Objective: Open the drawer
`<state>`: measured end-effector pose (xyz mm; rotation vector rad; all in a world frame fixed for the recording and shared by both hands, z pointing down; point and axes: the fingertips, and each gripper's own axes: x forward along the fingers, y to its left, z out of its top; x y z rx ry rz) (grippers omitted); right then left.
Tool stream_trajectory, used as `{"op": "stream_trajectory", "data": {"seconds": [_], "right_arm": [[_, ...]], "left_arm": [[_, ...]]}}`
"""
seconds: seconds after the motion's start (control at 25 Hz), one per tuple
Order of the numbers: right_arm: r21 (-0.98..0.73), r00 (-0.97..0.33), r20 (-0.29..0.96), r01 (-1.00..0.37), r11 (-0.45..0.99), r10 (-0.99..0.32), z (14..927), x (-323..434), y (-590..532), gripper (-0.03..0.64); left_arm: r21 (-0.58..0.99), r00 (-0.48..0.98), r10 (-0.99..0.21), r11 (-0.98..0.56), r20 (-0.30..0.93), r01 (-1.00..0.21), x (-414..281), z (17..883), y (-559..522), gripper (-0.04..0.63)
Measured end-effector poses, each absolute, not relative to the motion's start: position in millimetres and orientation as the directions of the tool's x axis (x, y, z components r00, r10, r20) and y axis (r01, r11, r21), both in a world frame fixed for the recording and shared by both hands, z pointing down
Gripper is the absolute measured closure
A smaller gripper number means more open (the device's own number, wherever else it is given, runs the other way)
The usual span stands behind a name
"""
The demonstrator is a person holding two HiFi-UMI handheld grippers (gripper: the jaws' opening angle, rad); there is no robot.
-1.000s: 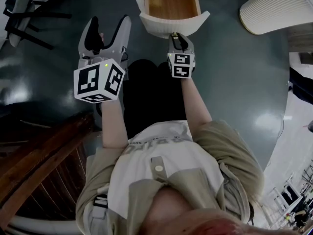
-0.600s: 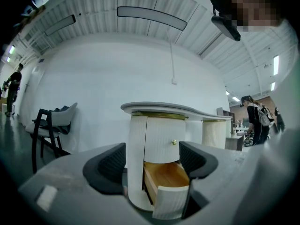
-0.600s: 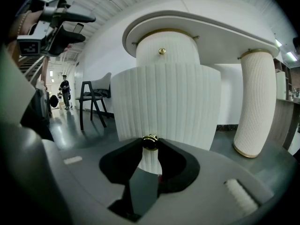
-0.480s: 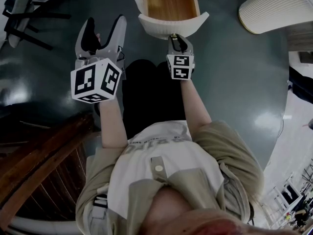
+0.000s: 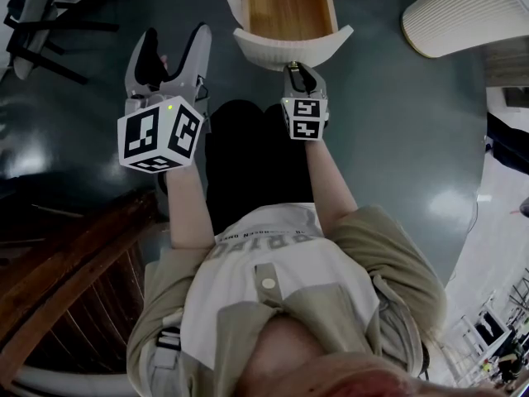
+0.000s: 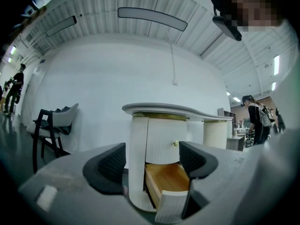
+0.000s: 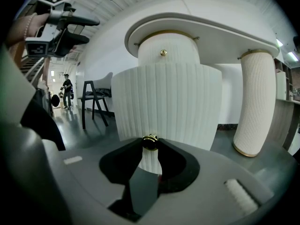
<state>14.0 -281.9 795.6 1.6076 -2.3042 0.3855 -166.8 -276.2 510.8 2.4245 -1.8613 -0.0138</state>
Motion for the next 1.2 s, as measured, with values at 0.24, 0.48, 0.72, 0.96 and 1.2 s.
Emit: {"op": "stream_trajectory", "data": {"seconds": [0.24,0.48,0.72,0.96,1.2], "right_arm": [[-0.047,-0.329,0.399,-0.94,0.339,-0.856,797.4,13.8,-276.5,0.508],[-0.049,-0.33,0.403,-0.939,0.34,-0.854,798.8,14.6,-269.4,0.508],[-0.057,-0.336,0.399,-0.938,0.343,-0.853,792.3,13.0,-264.5,0.508],[-0.057,-0.338,0.4,-0.937,0.345,-0.852,791.7,13.4,-259.2,0.509],[-0.059,-0.342,0.397,-0.935,0.349,-0.852,793.2,13.0,-250.8,0.508]], "left_arm": [[0.073,0.258,-0.965,-0.254,0.044,-0.964,-168.1,510.7,-274.9,0.236],[0.076,0.258,-0.966,-0.254,0.037,-0.964,-167.8,508.7,-274.1,0.236],[0.08,0.256,-0.966,-0.252,0.039,-0.964,-168.6,510.8,-272.8,0.236],[0.081,0.255,-0.966,-0.251,0.041,-0.965,-168.6,510.5,-271.6,0.236],[0.081,0.253,-0.967,-0.249,0.041,-0.965,-169.7,512.3,-268.8,0.236]]}}
